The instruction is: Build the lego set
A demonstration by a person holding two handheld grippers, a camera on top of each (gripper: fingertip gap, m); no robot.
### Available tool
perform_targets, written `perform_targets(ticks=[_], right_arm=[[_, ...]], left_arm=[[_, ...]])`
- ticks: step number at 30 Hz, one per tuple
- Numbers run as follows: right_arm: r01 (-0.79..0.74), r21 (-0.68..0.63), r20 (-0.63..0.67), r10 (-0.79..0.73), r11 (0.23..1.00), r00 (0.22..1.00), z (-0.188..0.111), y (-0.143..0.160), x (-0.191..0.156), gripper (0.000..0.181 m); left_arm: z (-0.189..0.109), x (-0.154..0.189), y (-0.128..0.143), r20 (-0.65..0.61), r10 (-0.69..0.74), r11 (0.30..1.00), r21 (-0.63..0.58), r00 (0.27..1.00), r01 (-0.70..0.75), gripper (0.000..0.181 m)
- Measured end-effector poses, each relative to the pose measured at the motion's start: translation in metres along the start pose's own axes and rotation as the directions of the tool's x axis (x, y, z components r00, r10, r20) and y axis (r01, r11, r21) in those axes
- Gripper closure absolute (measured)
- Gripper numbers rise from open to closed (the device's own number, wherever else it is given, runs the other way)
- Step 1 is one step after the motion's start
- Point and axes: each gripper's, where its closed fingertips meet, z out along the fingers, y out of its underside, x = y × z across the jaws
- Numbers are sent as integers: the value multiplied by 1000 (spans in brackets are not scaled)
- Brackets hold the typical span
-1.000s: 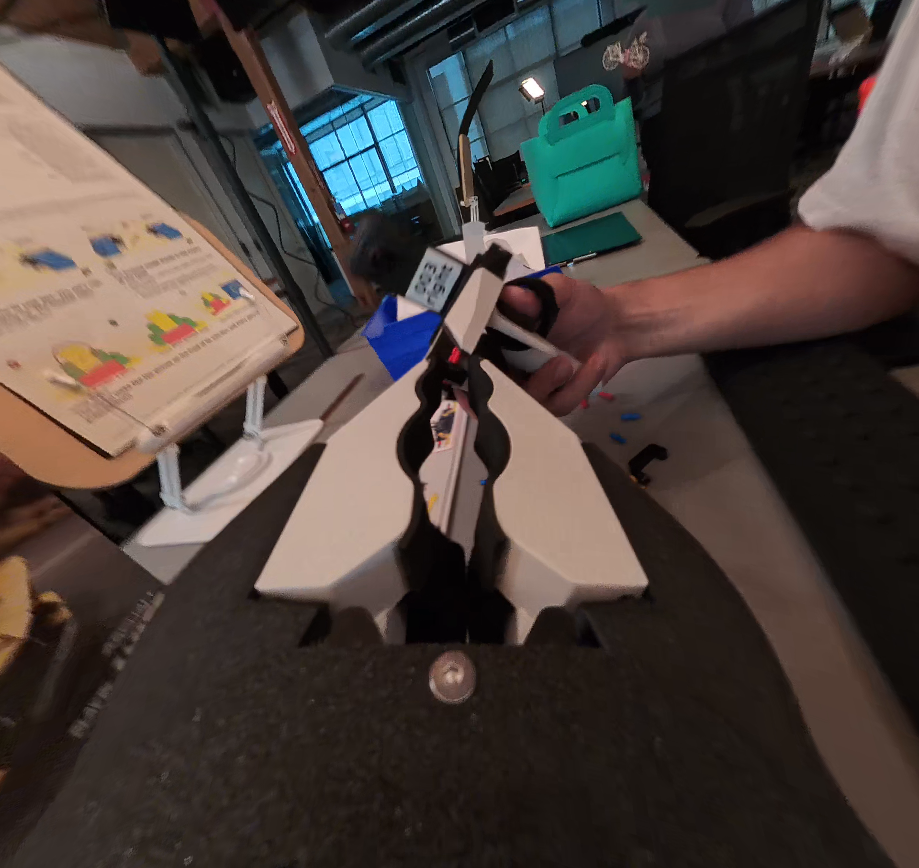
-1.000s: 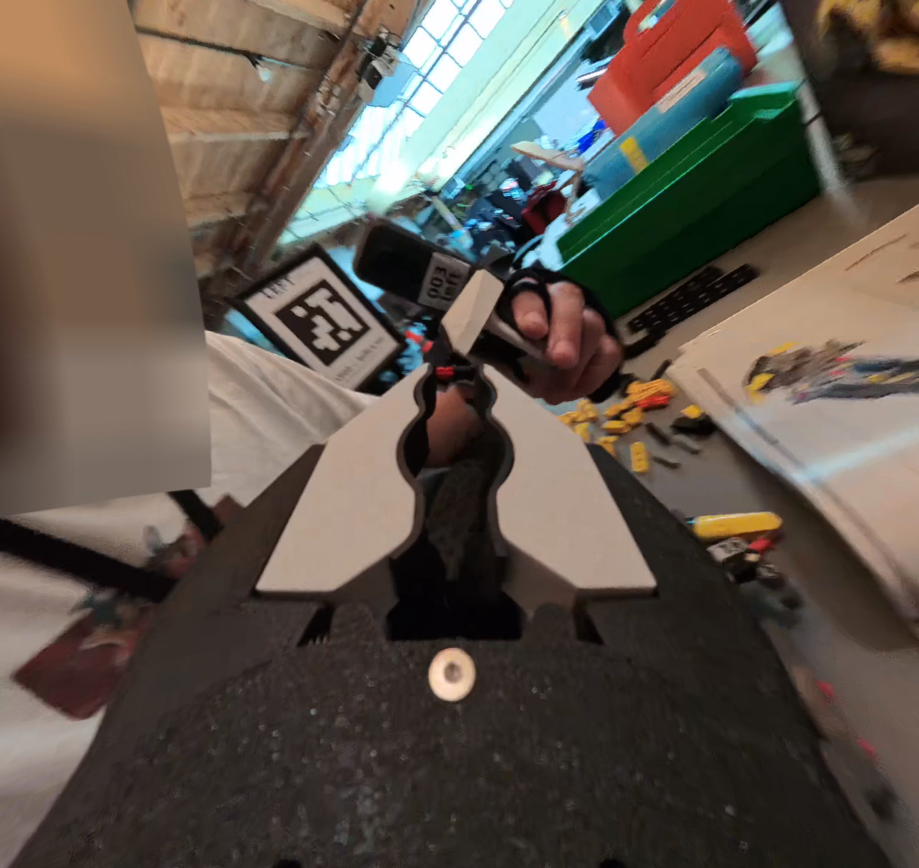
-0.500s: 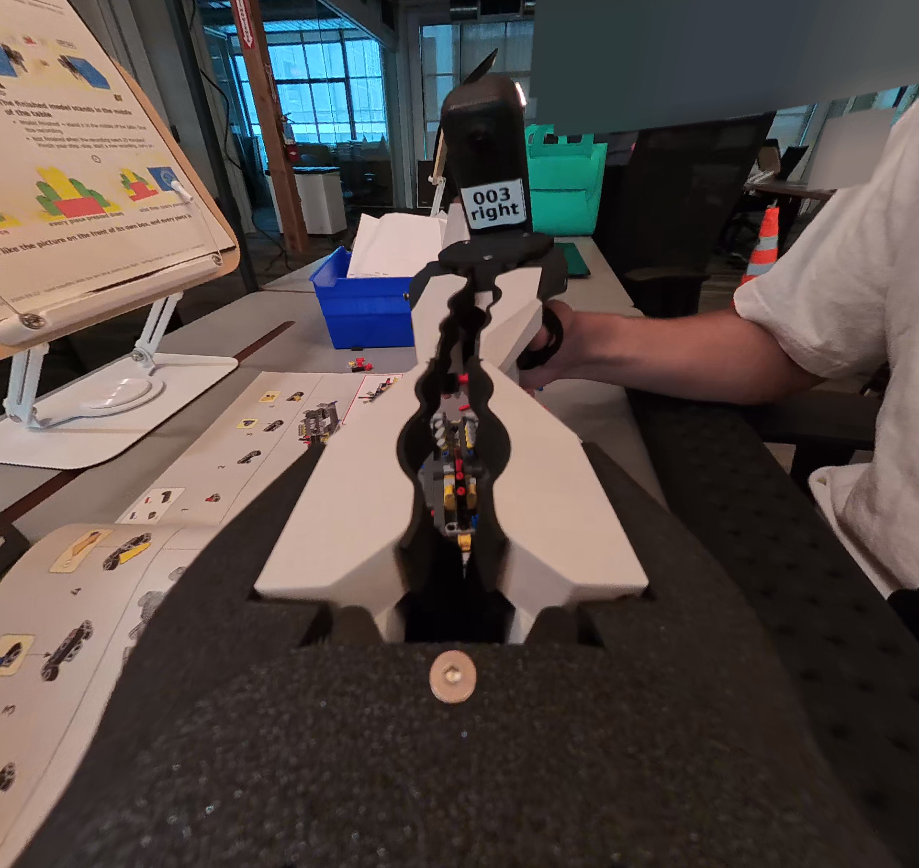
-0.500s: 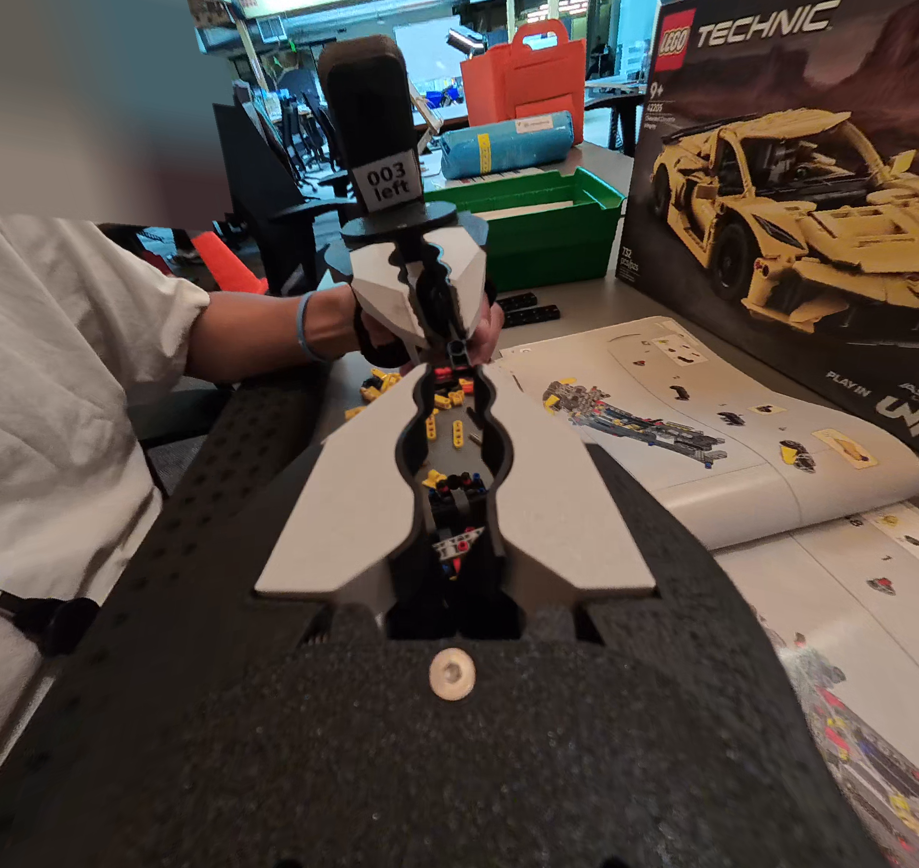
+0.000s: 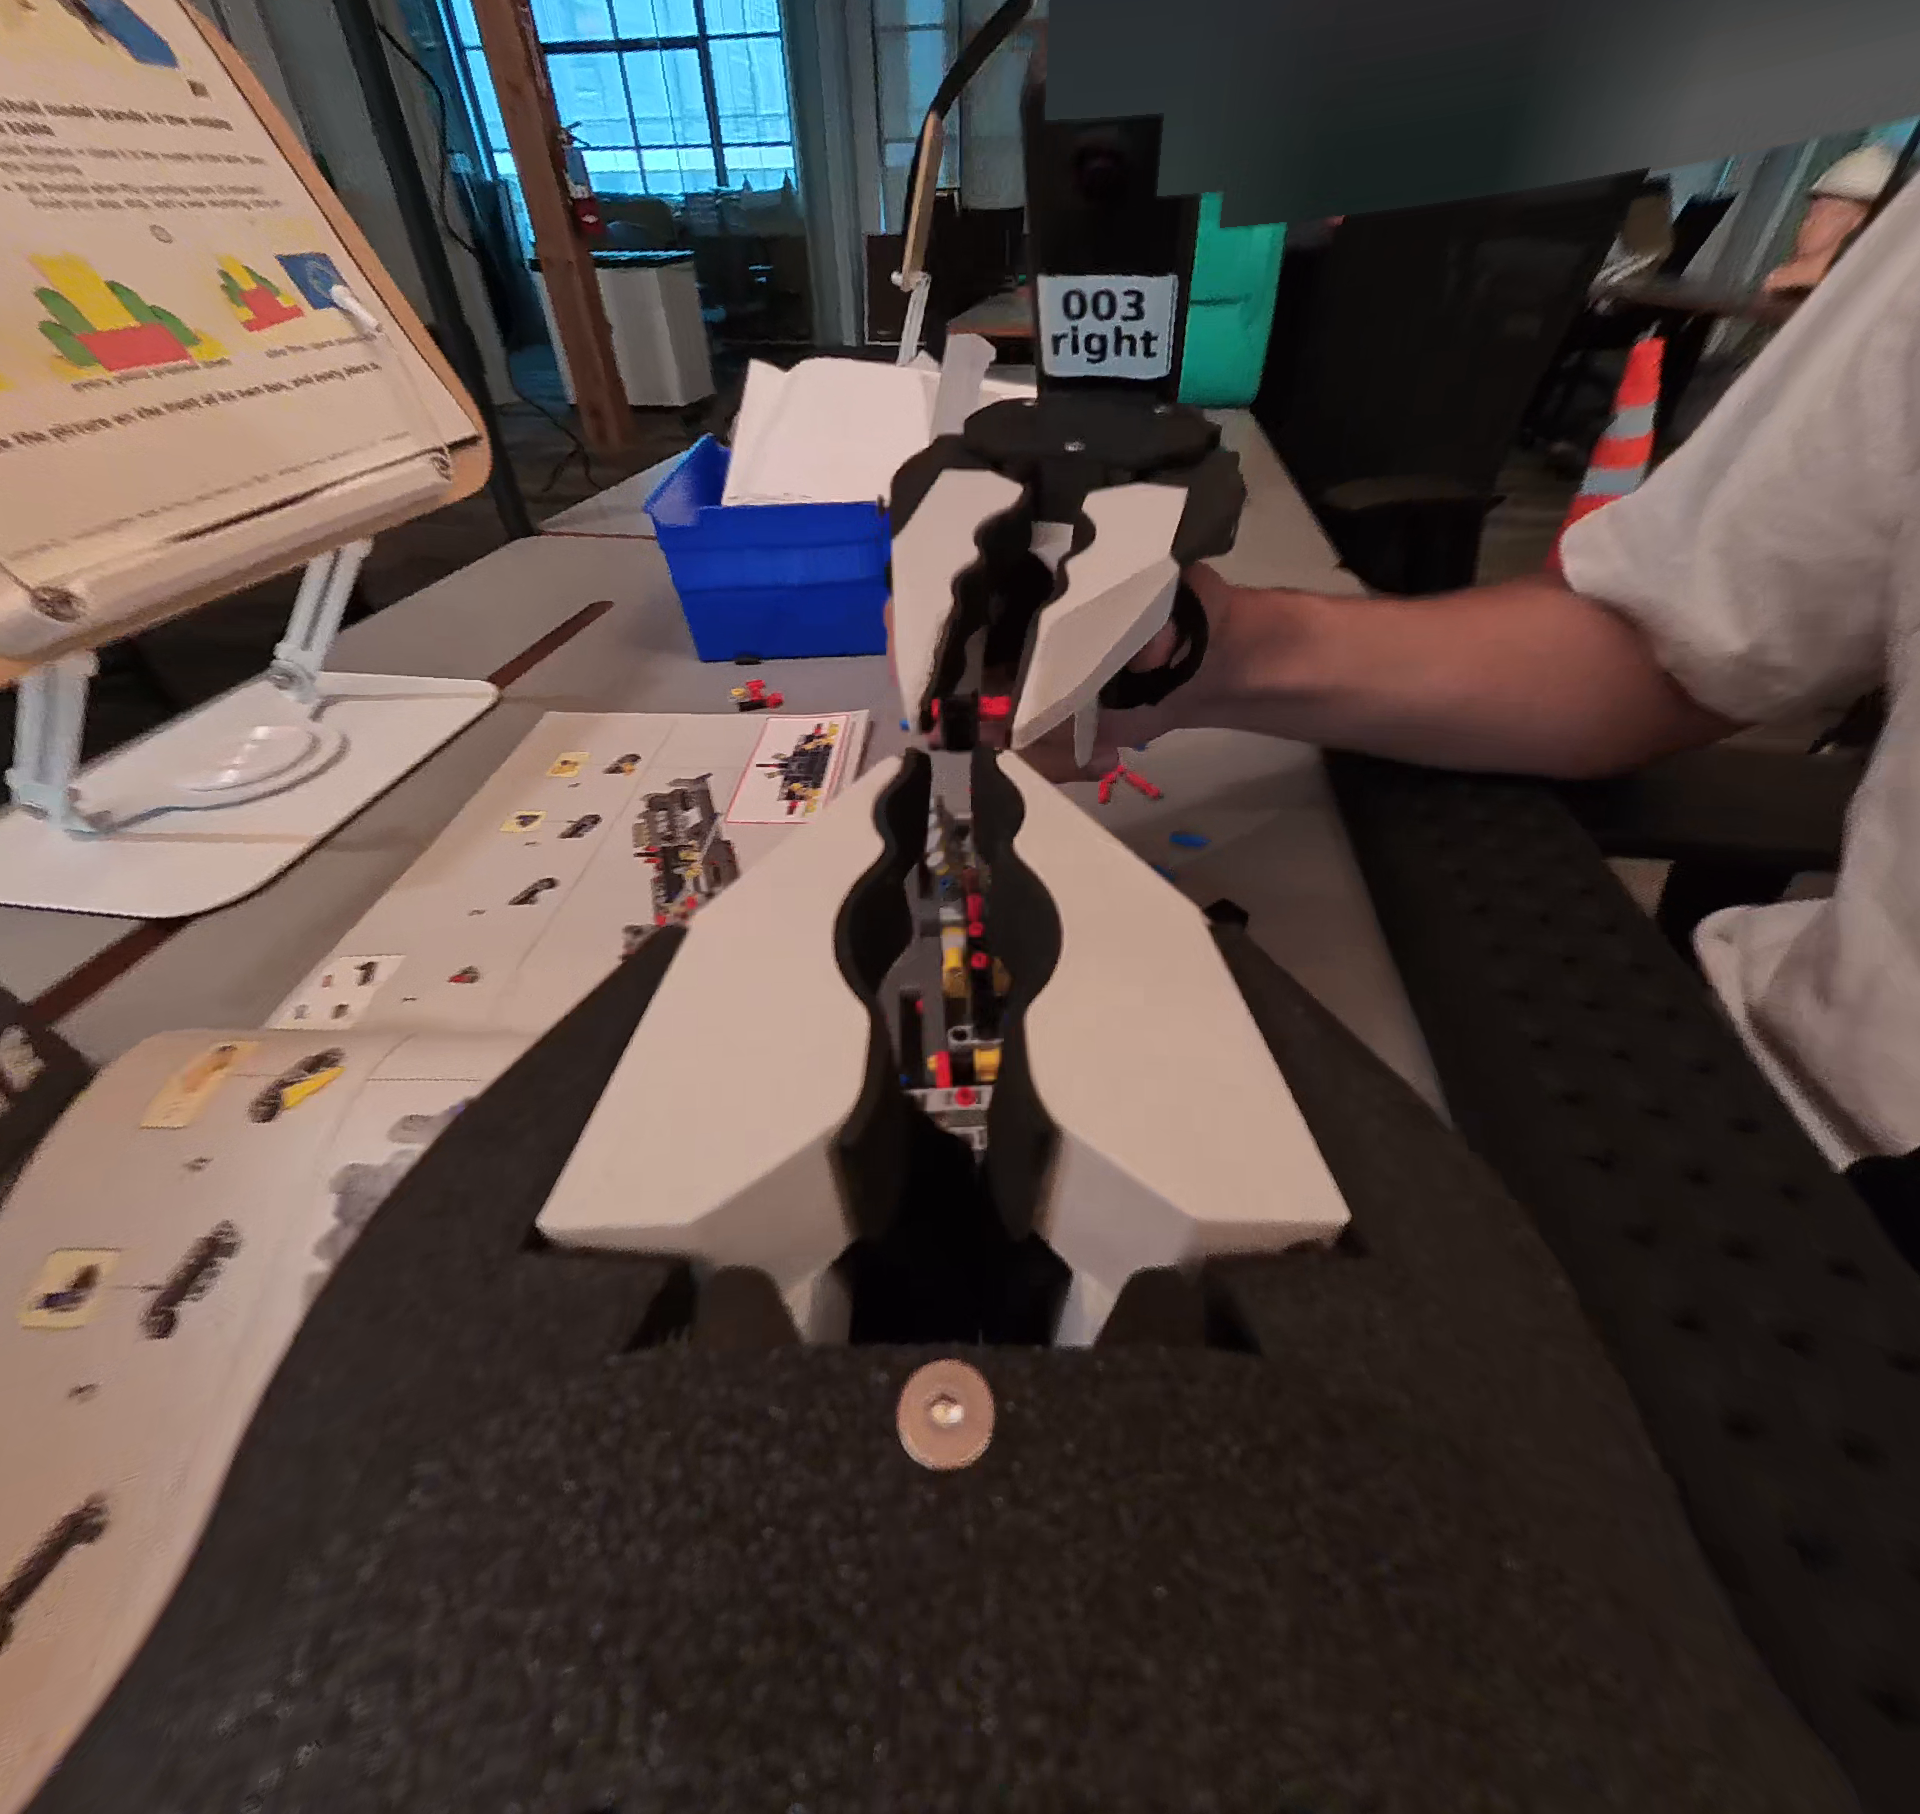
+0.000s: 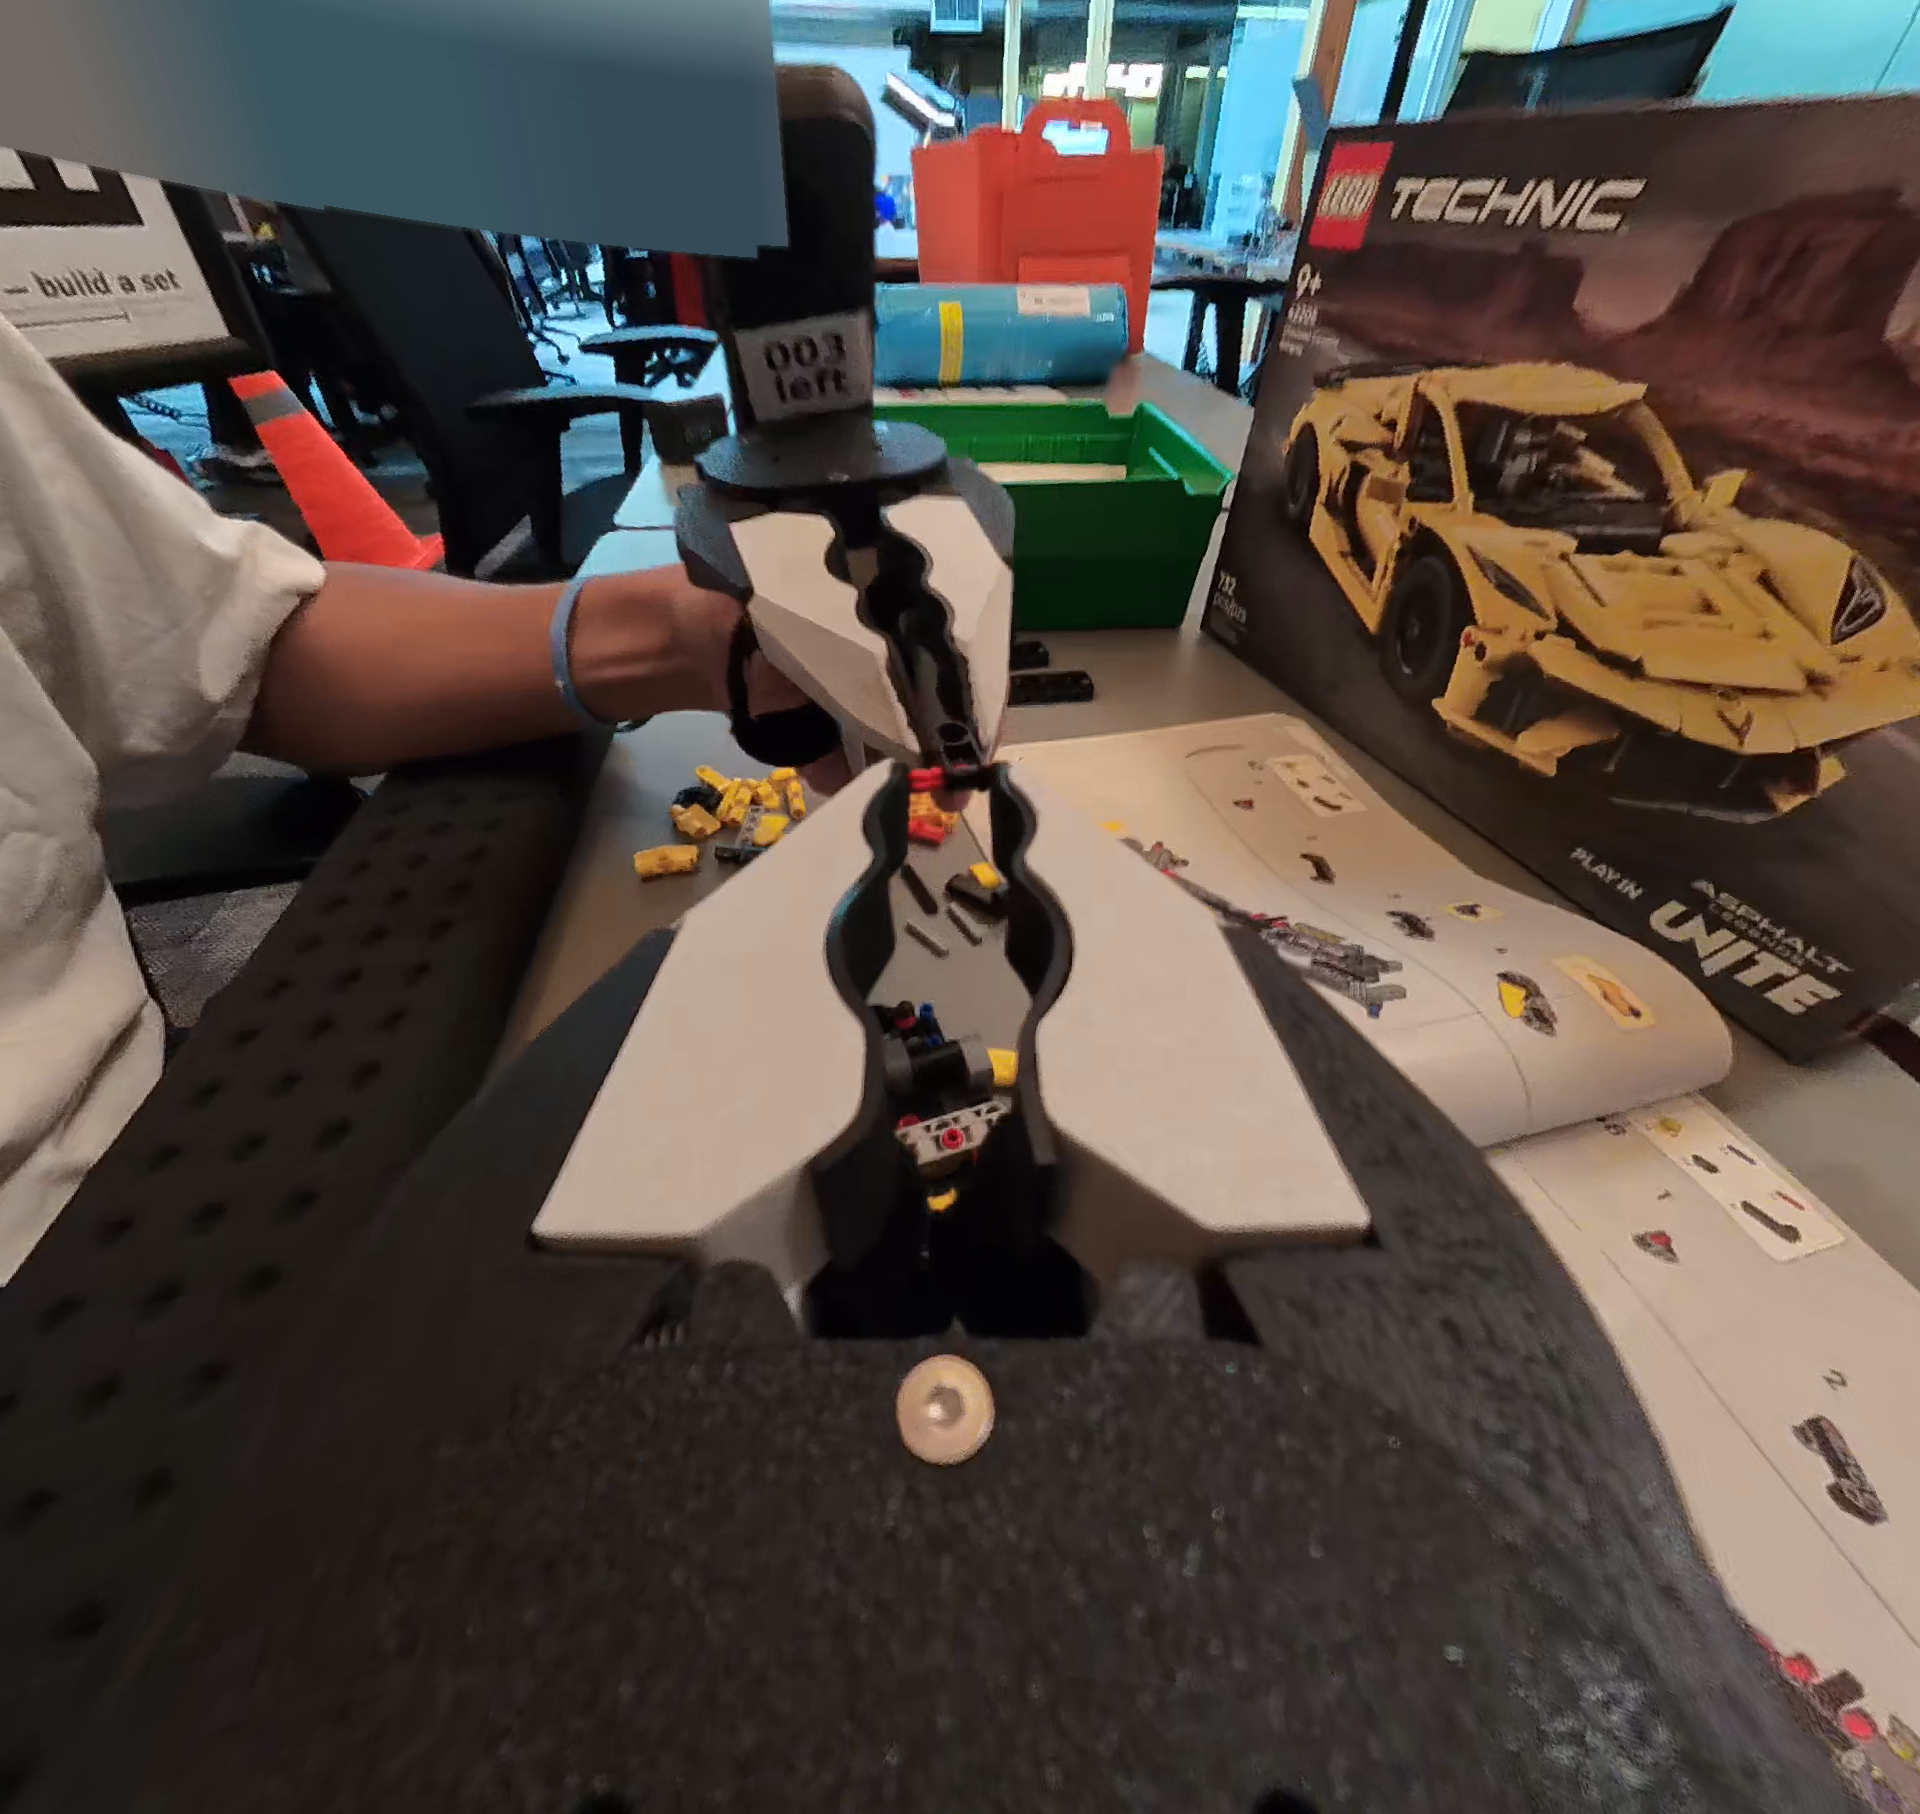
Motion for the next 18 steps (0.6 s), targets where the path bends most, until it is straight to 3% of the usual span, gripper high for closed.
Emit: perform_targets(ticks=[6, 12, 15, 18], right_arm=[[80, -29, -37, -82, 996, 996, 2, 4, 1, 167], [135, -83, -61, -140, 987, 988, 8, 13, 1, 168], [204, -57, -94, -209, 977, 973, 6, 7, 3, 168], [323, 7, -127, -319, 946, 939, 5, -2, 2, 168]], left_arm=[[4, 3, -4, -53, -95, 994, 51, 994, 98, 179], [7, 8, -4, -46, -69, 996, 48, 997, 71, 179], [-1, -10, -11, -3, -170, 981, 98, 986, 169, 176], [1, -14, -8, -52, -325, 939, 99, 944, 328, 167]])
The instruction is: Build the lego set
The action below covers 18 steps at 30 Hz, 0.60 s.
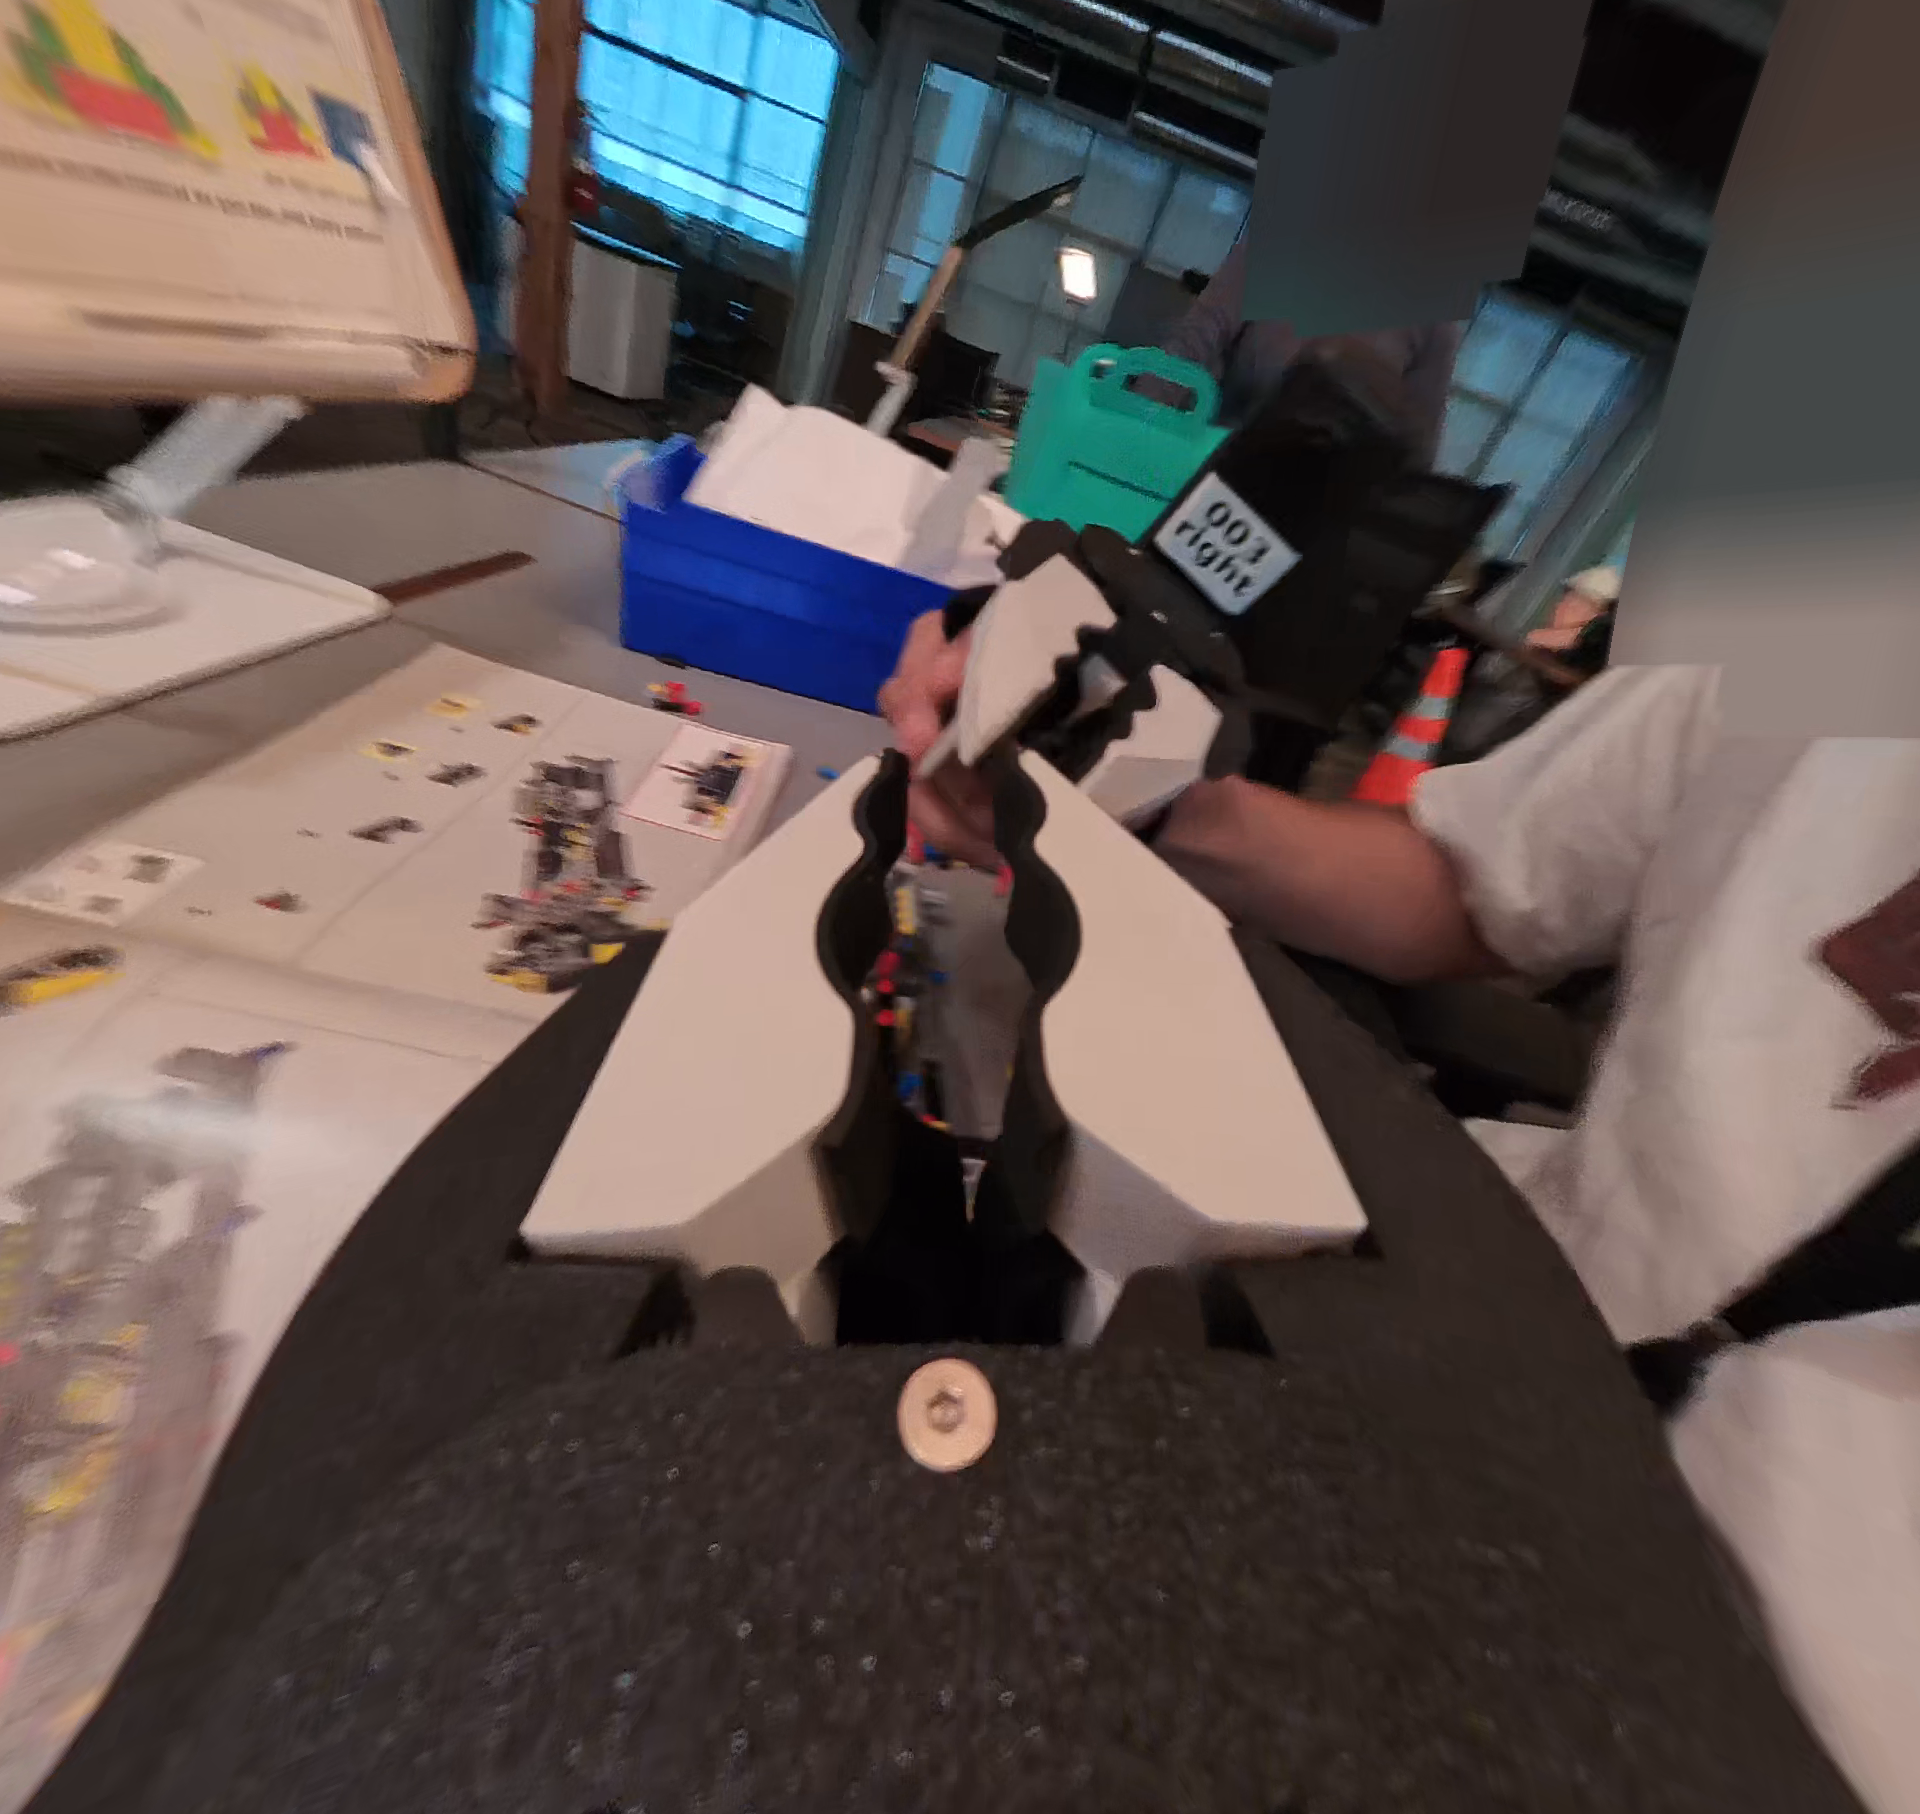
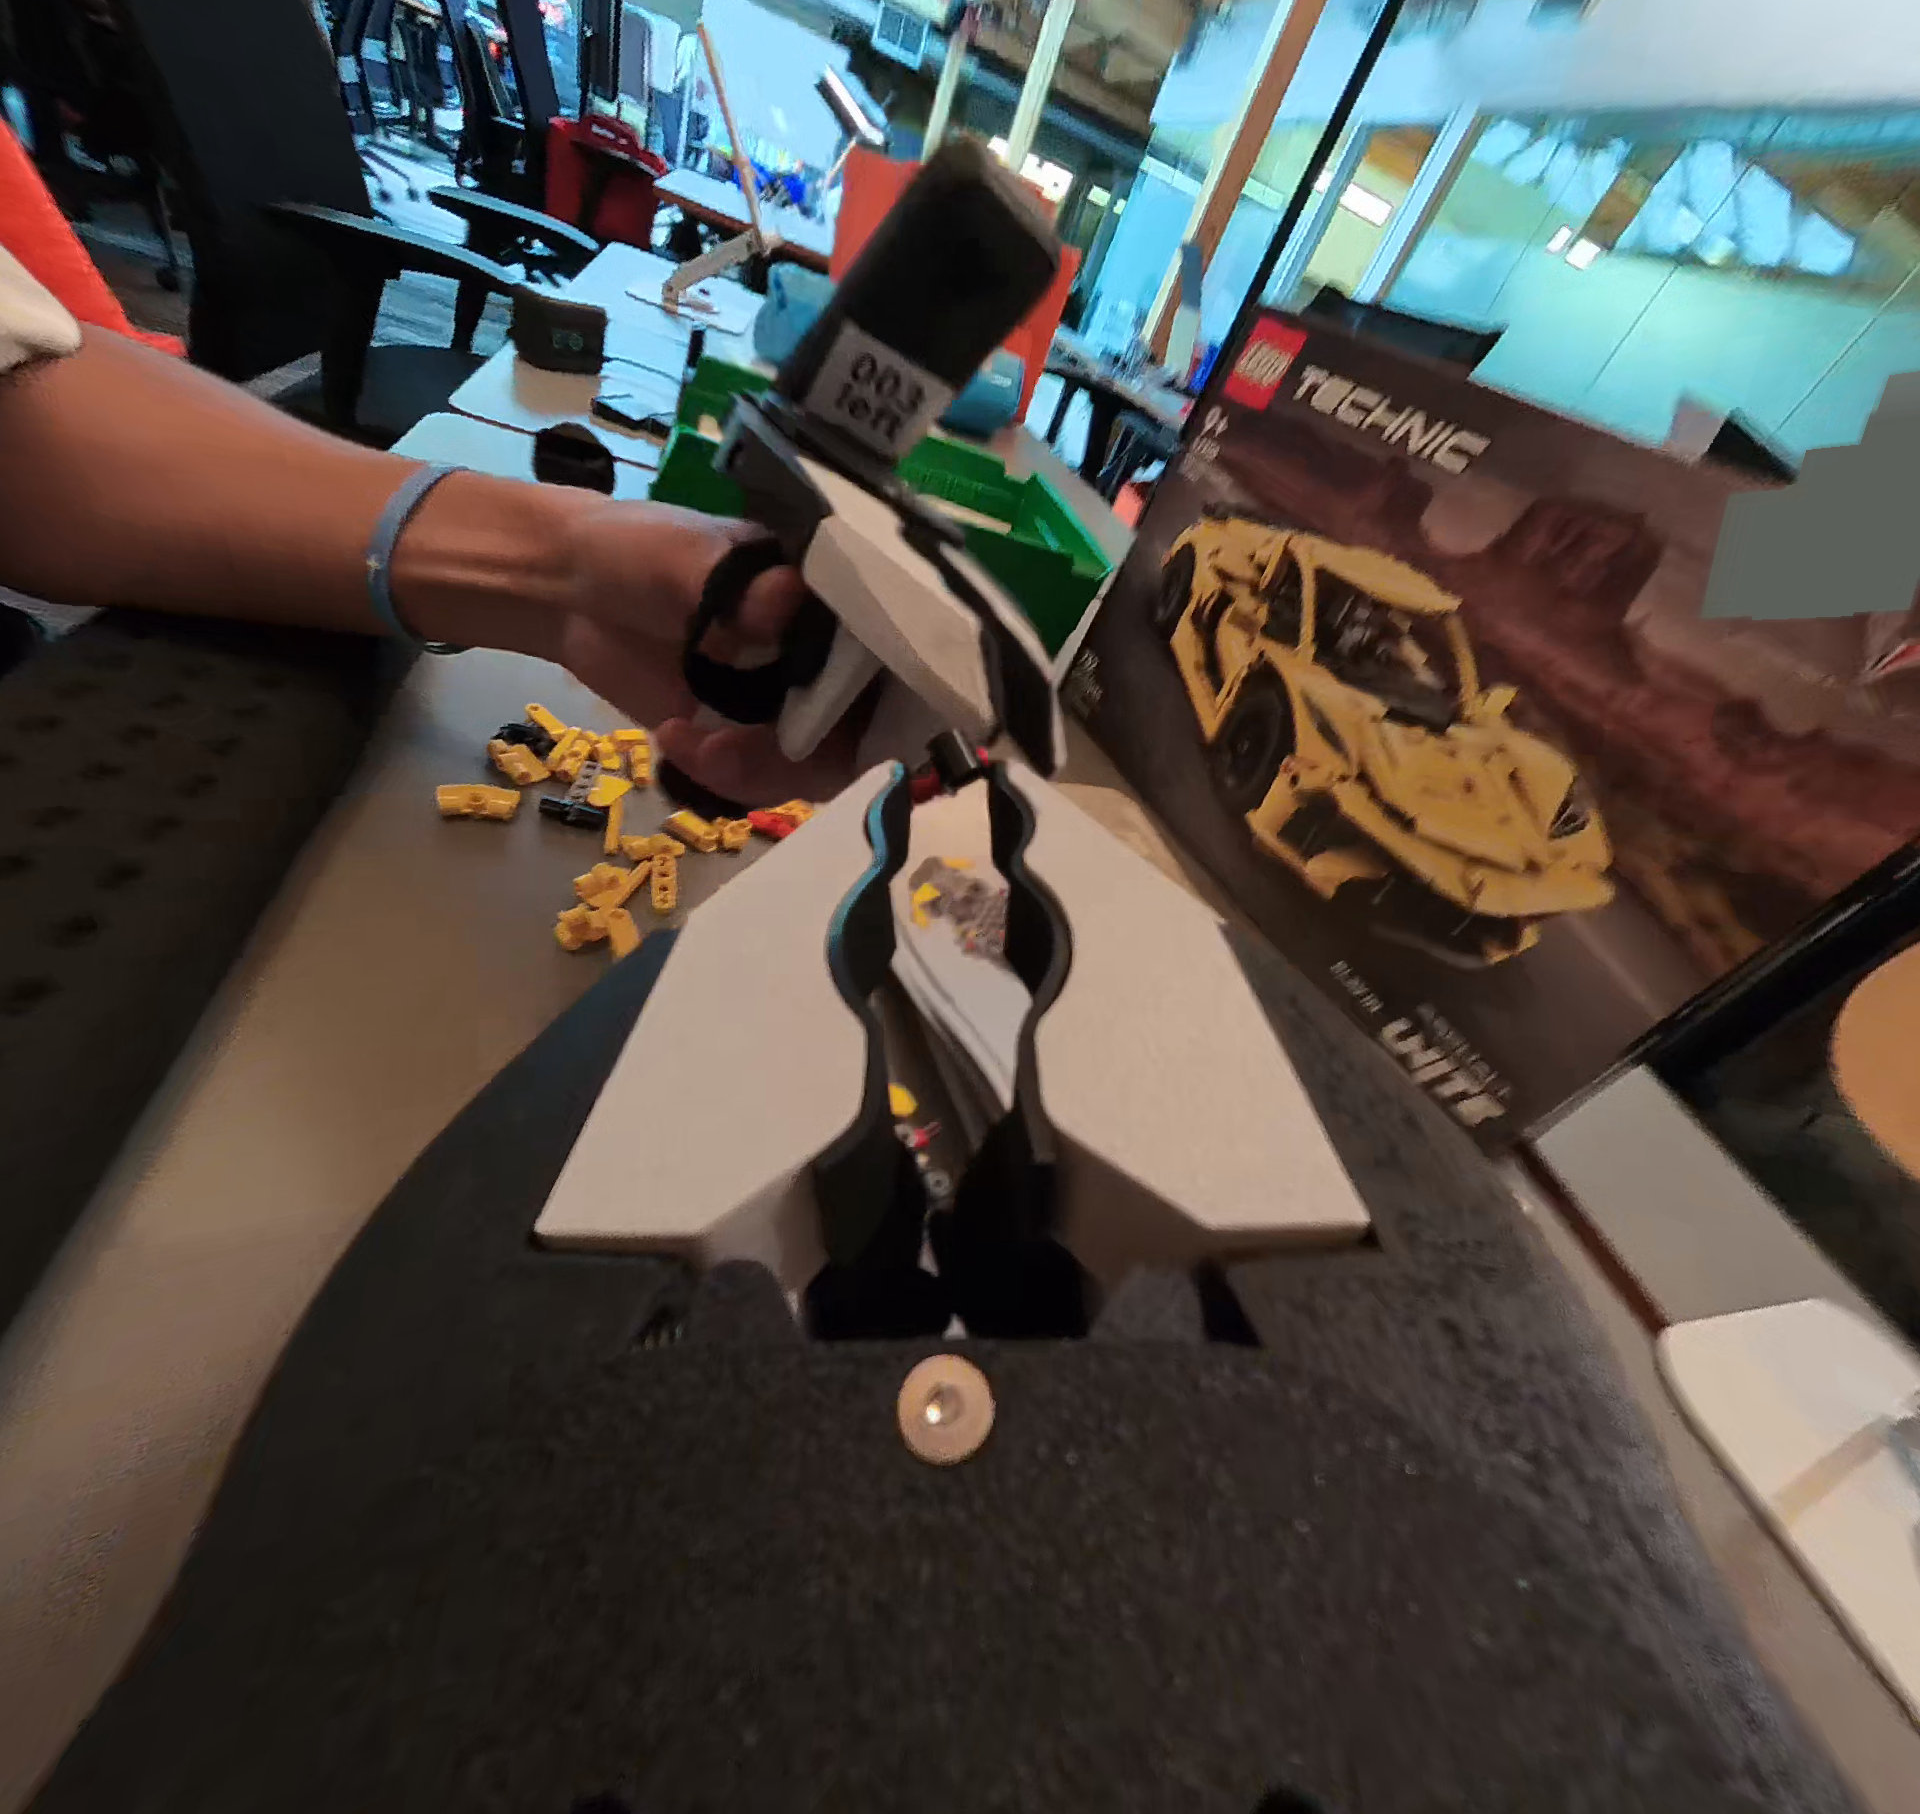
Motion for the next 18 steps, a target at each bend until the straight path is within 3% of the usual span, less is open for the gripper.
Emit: perform_targets(ticks=[2, 7, 18], right_arm=[[63, 28, -31, -62, 998, 998, 0, -4, 1, 168], [40, 80, -16, -39, 996, 999, -1, -9, 1, 168], [-51, 146, 64, 42, 988, 997, -3, -14, -5, 168]], left_arm=[[4, 11, 2, -106, -117, 993, 8, 987, 118, 165], [5, 20, -3, -268, -329, 935, 37, 905, 351, 167], [6, 29, -4, -430, -484, 839, 18, 762, 544, 174]])
